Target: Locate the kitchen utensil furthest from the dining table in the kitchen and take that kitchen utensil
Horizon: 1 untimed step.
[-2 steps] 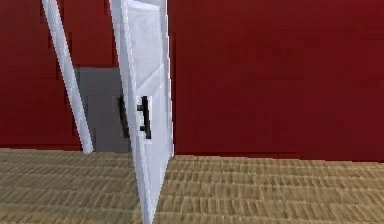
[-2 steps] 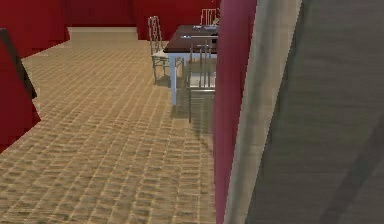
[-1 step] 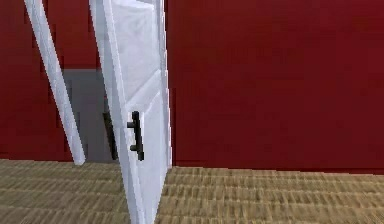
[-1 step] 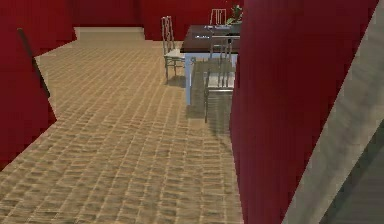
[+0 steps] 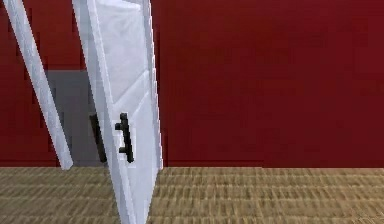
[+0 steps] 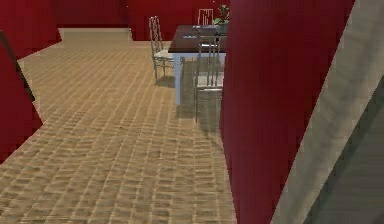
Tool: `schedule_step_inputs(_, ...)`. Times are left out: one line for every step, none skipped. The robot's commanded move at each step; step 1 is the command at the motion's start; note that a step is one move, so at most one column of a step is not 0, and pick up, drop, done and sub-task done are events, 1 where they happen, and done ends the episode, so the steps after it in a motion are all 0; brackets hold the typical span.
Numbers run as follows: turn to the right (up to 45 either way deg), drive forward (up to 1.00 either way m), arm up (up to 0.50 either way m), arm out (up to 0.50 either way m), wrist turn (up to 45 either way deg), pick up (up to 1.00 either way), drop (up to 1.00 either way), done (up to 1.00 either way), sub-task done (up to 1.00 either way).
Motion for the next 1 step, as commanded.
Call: schedule_step_inputs(0.0,0.15,0.00,0.00,0.0,0.00,0.00,0.00,0.00)
